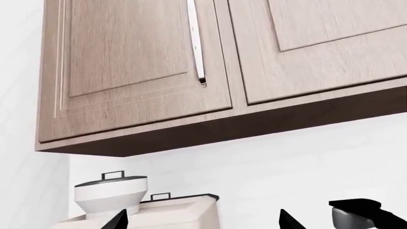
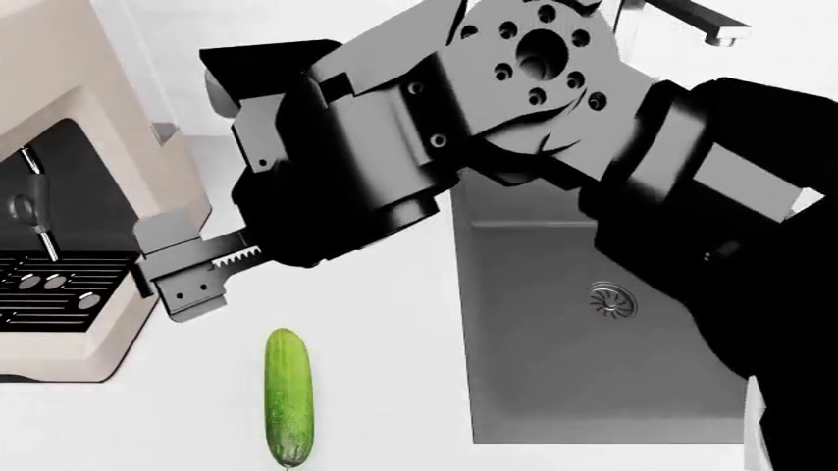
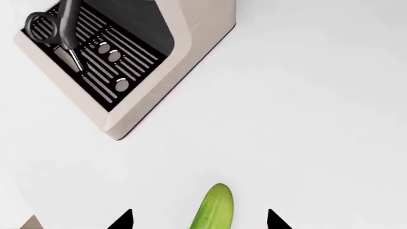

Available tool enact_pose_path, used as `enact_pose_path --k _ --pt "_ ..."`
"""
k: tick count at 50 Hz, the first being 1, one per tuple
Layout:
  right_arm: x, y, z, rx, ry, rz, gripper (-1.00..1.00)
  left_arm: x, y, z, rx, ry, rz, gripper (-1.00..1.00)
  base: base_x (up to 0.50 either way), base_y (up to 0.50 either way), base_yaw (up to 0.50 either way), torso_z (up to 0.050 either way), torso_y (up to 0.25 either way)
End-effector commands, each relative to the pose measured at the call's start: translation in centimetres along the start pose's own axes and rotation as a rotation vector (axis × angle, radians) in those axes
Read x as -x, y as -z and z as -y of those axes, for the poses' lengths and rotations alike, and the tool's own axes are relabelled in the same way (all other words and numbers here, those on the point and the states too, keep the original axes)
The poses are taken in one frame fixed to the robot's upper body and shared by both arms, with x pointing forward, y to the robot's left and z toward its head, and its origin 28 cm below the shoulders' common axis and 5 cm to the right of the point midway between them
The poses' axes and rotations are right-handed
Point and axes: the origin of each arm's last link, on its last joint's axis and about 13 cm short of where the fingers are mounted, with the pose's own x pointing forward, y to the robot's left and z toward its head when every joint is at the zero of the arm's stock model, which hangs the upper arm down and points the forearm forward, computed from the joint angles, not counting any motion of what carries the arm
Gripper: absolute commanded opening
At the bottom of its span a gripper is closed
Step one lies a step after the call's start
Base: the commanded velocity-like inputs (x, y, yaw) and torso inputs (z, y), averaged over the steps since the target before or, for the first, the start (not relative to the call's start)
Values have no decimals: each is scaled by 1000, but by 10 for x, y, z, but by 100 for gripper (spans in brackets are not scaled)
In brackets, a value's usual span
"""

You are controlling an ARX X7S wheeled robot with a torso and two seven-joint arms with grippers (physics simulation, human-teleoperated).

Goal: Place the two vegetables and bowl onto the tray for setting up a vegetable dip station.

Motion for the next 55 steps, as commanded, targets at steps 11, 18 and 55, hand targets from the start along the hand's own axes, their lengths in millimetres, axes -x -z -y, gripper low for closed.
enact_pose_path --k 11,18,55 --pt "-26 40 -10 -53 1 -15 100 7 -8 0 3 -7 25 100 0 0 0 0 0" --pt "-41 52 -8 -69 -13 36 100 8 -6 0 -5 -3 21 100 0 0 0 0 0" --pt "-74 77 13 -134 13 -53 100 7 -7 0 -3 0 26 100 0 0 0 0 0"
